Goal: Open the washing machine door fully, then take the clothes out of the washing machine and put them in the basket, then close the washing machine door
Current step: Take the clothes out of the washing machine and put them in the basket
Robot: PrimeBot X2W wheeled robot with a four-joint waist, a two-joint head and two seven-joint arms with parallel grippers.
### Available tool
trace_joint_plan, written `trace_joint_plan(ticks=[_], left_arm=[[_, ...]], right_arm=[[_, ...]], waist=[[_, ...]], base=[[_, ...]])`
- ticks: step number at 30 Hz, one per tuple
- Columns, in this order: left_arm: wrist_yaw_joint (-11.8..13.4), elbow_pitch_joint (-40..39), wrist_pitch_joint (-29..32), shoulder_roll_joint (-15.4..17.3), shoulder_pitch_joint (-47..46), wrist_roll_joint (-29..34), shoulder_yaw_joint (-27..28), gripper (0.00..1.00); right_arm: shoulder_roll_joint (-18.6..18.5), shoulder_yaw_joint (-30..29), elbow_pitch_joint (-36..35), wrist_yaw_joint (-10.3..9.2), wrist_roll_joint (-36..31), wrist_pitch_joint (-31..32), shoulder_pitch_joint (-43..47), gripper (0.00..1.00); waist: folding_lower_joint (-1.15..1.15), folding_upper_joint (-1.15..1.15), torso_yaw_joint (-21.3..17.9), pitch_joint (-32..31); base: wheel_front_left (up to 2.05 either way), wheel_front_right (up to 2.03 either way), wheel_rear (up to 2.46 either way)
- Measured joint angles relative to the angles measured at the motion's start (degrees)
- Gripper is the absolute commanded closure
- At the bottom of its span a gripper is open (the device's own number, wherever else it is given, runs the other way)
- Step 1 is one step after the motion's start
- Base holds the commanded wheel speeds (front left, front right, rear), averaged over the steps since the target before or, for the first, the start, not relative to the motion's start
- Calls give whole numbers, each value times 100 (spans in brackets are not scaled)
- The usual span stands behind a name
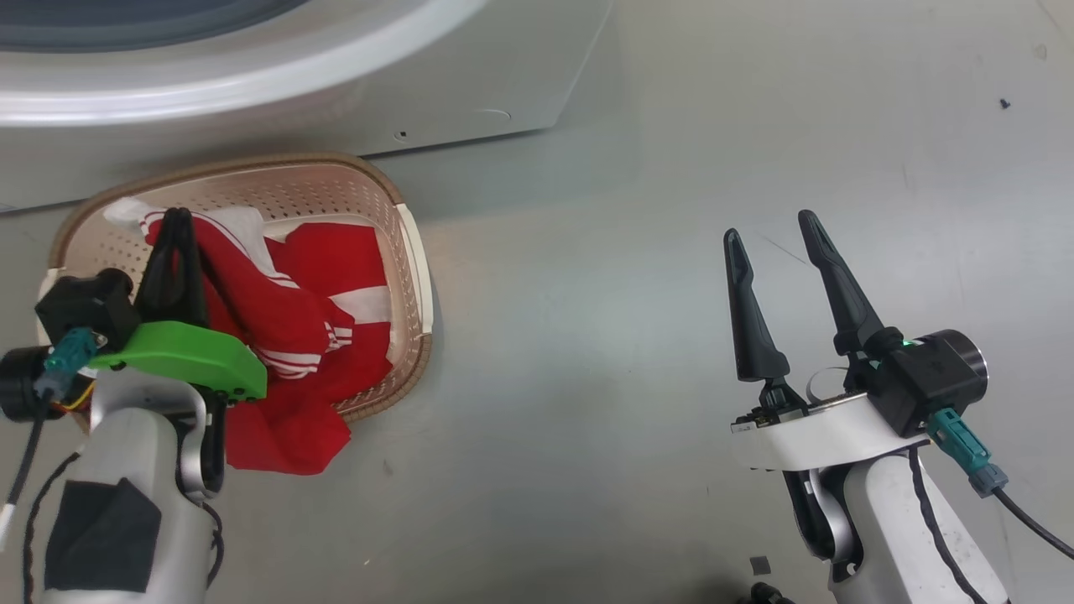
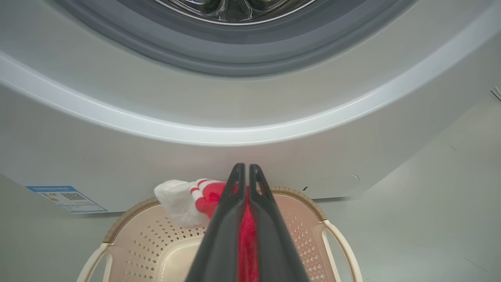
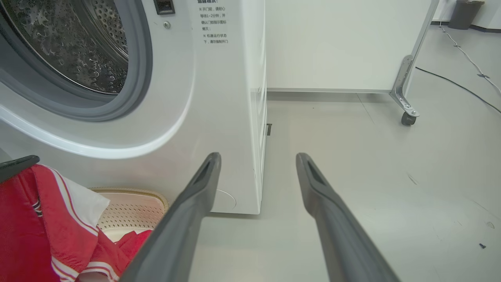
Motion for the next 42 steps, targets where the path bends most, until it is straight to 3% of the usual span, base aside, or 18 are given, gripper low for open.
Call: trace_joint_plan(ticks=[10,26,27,30,42], left_arm=[[-127,1070,300,265,-444,16,64,100],[-193,2143,230,166,-1013,-229,257,100],[-194,2185,182,165,-1042,-229,257,90],[-244,2330,0,145,-1090,-236,274,0],[-353,2720,-397,48,-1098,-277,249,0]], right_arm=[[23,98,-120,-1,172,0,-309,0],[24,142,-109,-58,321,0,-541,0],[24,142,-100,-58,321,0,-556,0],[23,130,-62,-59,320,0,-617,0],[23,59,162,-59,290,0,-650,0]], waist=[[0,0,-287,689],[0,0,-441,1098],[1,0,-437,1098],[1,0,-414,1065],[1,0,-264,665]], base=[[0,0,0],[0,0,0],[0,0,0],[0,0,0],[0,0,0]])
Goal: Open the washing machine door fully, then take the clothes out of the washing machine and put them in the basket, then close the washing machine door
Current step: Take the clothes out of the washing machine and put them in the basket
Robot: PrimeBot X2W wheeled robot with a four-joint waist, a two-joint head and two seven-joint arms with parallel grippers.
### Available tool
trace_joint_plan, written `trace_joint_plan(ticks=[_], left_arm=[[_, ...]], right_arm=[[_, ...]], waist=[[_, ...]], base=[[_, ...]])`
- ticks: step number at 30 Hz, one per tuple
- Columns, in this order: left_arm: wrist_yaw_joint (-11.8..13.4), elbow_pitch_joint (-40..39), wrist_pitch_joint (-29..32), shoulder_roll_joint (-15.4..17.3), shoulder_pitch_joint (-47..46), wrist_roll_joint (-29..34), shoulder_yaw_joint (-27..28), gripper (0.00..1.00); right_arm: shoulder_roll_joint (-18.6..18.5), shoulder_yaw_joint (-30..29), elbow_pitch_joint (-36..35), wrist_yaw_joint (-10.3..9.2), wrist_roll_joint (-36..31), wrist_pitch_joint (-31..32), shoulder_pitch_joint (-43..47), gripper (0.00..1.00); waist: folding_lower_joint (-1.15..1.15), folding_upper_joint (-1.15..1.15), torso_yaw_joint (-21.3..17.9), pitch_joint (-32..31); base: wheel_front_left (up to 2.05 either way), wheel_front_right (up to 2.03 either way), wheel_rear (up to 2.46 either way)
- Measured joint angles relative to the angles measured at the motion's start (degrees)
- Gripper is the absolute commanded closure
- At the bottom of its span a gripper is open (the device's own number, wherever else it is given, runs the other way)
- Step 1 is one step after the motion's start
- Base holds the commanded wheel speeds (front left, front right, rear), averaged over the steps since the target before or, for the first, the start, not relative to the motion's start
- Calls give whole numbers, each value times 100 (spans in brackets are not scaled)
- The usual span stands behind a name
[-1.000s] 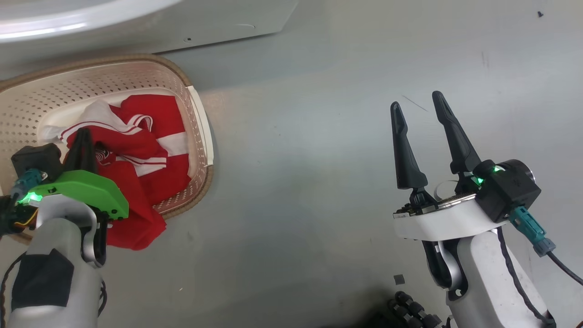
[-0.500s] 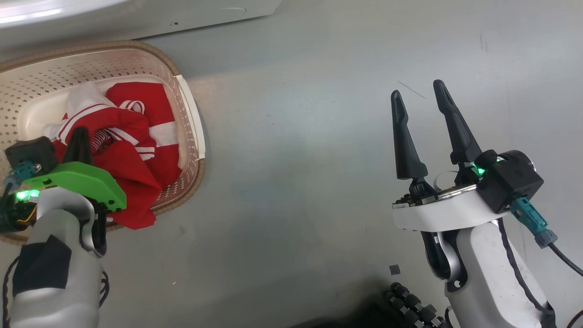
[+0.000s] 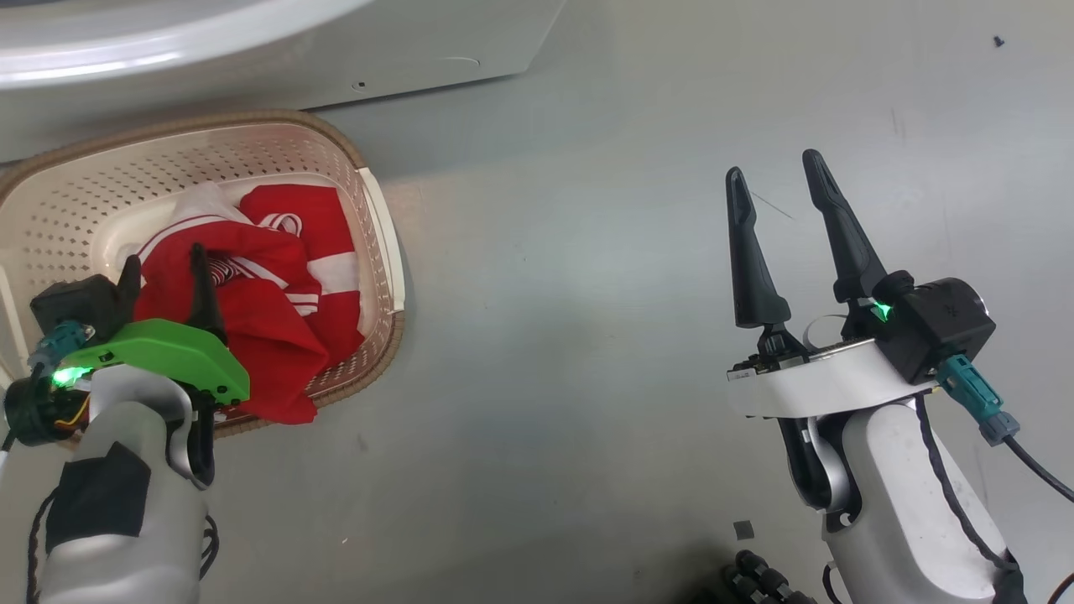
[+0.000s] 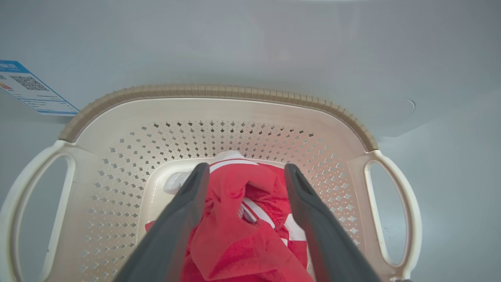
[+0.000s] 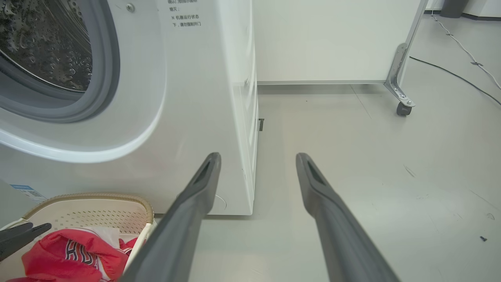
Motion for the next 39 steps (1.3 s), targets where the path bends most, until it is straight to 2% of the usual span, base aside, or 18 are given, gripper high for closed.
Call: trace_joint_plan(ticks=[9,16,28,39], left_arm=[[-94,-324,-69,-110,12,272,-160,0],[-92,-1583,-68,-179,88,428,-7,0],[-91,-2813,-69,-274,989,709,-3,0],[-58,-3281,-69,-299,2131,777,-201,0]], right_arm=[[-1,-176,246,8,-215,0,2,0],[-22,-326,432,65,-302,0,91,0],[-75,-550,617,108,-346,0,472,0],[-65,-679,676,108,-347,0,1056,0]], waist=[[0,0,195,-508],[0,0,405,-1003],[0,0,780,-1952],[-1,0,1065,-2864]], base=[[0,0,0],[0,0,0],[0,0,0],[0,0,0]])
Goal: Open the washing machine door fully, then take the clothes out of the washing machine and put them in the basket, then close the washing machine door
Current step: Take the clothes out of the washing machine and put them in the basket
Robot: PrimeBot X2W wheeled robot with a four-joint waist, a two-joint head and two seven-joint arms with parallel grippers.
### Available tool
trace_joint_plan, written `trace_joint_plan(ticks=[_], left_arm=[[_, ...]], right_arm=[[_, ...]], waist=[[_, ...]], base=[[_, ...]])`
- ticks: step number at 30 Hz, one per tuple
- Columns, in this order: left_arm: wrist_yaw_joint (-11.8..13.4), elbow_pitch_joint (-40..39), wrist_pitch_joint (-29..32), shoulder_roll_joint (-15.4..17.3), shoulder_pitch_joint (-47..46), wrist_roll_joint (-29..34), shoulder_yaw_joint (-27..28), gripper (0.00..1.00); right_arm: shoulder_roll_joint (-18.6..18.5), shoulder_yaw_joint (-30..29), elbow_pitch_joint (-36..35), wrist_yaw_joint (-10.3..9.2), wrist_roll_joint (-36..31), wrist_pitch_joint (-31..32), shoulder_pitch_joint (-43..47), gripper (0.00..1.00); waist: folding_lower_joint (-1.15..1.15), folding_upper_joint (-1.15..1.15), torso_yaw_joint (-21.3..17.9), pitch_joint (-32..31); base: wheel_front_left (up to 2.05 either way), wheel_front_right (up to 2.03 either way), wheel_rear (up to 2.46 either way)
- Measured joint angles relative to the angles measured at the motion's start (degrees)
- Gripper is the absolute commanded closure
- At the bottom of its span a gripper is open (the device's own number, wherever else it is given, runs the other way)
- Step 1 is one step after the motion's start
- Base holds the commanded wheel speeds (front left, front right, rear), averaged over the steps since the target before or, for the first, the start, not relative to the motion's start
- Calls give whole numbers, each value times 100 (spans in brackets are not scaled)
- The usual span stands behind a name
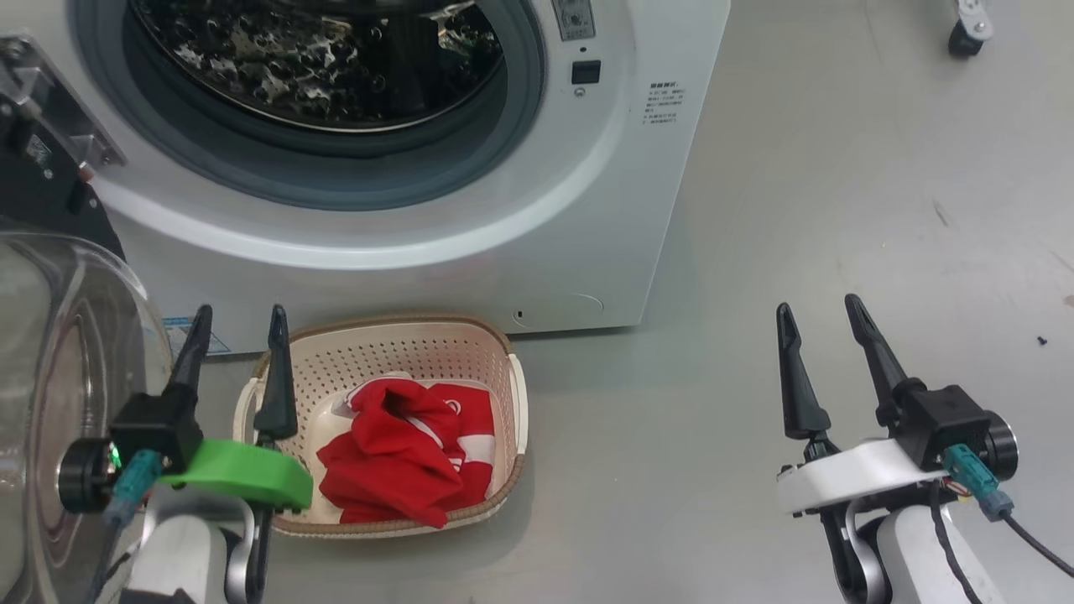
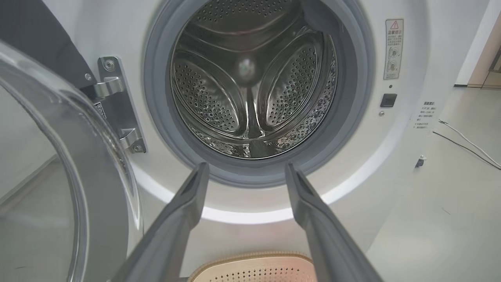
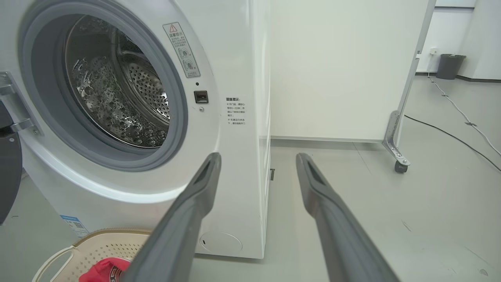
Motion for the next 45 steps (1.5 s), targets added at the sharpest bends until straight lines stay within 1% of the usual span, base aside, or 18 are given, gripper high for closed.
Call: trace_joint_plan(ticks=[13,17,23,33,45], left_arm=[[123,-370,1,0,1465,36,-264,0],[176,-549,1,4,1720,52,-328,0],[194,-770,1,5,1925,74,-414,0],[327,-1076,30,8,2155,126,-464,0],[372,-1352,189,11,2289,234,-554,0]], right_arm=[[30,9,42,-5,2,0,880,0],[41,14,44,-5,2,0,1034,0],[55,-5,31,-49,1,0,1210,0],[66,-12,-65,-51,1,0,1274,0],[68,-22,-135,-49,-7,0,1361,0]], waist=[[0,0,161,-946],[0,0,168,-1090],[0,0,157,-1148],[0,0,114,-1156],[0,0,56,-1132]], base=[[0,0,0],[0,0,0],[0,0,0],[0,0,0],[0,0,0]])
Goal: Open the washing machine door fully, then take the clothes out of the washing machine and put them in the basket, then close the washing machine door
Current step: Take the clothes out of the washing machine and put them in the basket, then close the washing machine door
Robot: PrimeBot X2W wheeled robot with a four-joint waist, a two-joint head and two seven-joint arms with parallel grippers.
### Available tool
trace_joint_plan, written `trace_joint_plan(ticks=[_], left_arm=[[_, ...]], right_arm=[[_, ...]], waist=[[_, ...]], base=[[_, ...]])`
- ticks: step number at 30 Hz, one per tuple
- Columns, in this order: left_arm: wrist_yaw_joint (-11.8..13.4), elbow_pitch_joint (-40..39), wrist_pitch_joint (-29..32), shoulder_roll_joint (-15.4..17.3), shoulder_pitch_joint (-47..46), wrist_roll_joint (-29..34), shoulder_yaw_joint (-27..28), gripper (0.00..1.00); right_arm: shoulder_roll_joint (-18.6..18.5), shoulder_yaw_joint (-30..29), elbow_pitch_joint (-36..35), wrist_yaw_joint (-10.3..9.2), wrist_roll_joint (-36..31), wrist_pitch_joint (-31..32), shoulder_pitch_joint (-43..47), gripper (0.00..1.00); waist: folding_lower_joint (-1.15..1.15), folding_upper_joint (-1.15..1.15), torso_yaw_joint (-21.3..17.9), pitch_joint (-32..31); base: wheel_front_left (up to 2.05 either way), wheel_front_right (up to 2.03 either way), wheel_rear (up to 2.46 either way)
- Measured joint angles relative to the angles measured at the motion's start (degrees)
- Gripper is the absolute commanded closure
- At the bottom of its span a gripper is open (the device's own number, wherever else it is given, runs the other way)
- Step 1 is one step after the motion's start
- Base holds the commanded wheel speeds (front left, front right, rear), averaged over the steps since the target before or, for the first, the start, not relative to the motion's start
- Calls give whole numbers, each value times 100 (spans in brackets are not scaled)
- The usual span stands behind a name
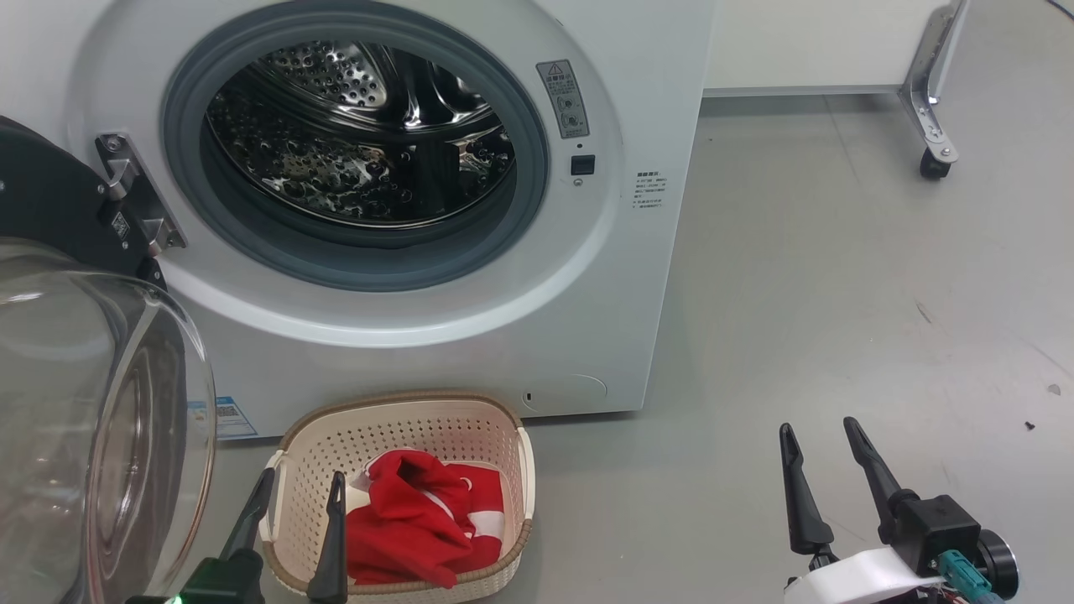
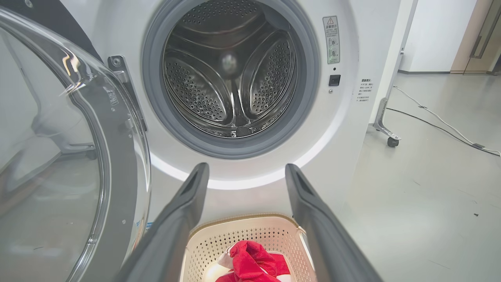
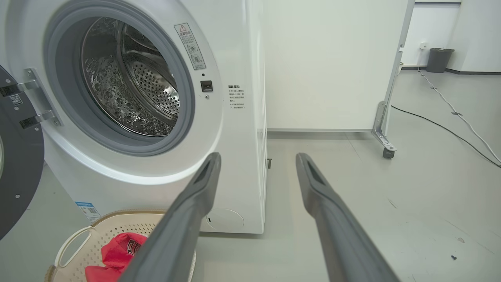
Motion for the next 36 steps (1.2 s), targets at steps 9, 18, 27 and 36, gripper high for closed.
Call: trace_joint_plan(ticks=[9,18,27,36], left_arm=[[52,-185,88,2,93,20,-16,0],[55,-356,141,11,111,49,-56,0],[55,-467,193,14,146,49,-98,0],[55,-553,268,24,207,66,-176,0]], right_arm=[[2,-10,-30,0,0,0,1,0],[8,-20,-56,0,0,0,1,0],[15,-24,-75,0,-26,0,1,0],[18,-24,-81,1,-34,0,1,0]], waist=[[0,0,-26,30],[0,0,-39,50],[0,0,-46,58],[0,0,-46,96]], base=[[-3,3,0],[-34,34,0],[-72,72,0],[-106,106,0]])
